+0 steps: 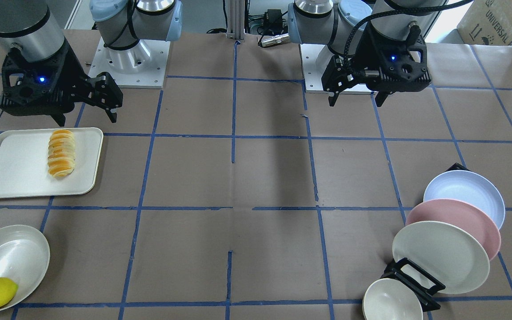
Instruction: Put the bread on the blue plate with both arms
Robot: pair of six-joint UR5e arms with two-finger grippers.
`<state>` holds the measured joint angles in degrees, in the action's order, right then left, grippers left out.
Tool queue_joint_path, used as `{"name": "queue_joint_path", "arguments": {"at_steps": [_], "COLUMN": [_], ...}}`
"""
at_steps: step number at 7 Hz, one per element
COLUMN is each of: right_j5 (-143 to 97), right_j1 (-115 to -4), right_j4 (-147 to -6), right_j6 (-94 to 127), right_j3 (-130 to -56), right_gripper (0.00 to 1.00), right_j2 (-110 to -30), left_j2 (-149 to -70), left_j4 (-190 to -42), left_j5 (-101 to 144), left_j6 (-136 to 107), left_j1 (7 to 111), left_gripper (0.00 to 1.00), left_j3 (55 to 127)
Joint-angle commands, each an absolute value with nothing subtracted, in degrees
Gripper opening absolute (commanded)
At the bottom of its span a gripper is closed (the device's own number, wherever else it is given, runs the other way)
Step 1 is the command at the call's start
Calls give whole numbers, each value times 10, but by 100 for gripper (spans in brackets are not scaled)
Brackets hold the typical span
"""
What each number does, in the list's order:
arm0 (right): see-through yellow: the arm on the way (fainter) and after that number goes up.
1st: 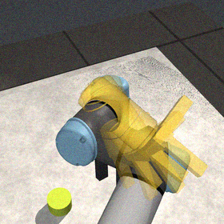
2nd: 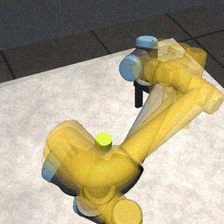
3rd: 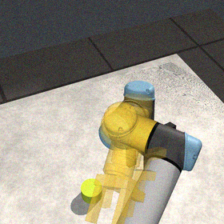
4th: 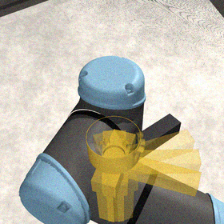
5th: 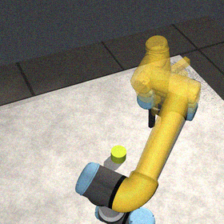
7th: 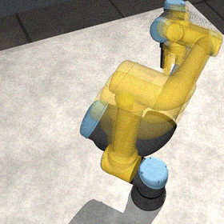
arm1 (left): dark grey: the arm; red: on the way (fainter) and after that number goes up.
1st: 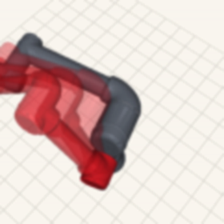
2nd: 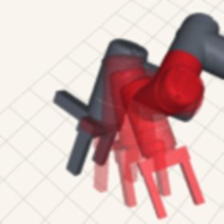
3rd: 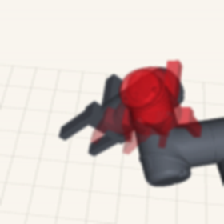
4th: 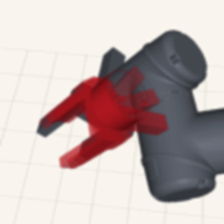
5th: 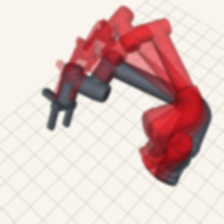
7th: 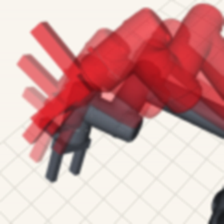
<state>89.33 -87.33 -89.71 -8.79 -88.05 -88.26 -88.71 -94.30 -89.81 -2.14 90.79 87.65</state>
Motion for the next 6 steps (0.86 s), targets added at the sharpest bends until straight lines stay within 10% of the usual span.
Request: {"name": "queue_joint_path", "arguments": {"at_steps": [1, 6], "right_j5": [895, 896], "right_j1": [-867, -820], "right_j4": [-893, -900], "right_j6": [-93, -79], "right_j3": [-877, -870], "right_gripper": [100, 100], "right_j2": [-884, -899], "left_j2": [-889, -888], "left_j4": [-942, -942], "left_j5": [-898, -905], "left_j6": [-20, -13], "left_j1": [908, 904], "left_gripper": [100, 100], "left_j3": [875, 882]}}
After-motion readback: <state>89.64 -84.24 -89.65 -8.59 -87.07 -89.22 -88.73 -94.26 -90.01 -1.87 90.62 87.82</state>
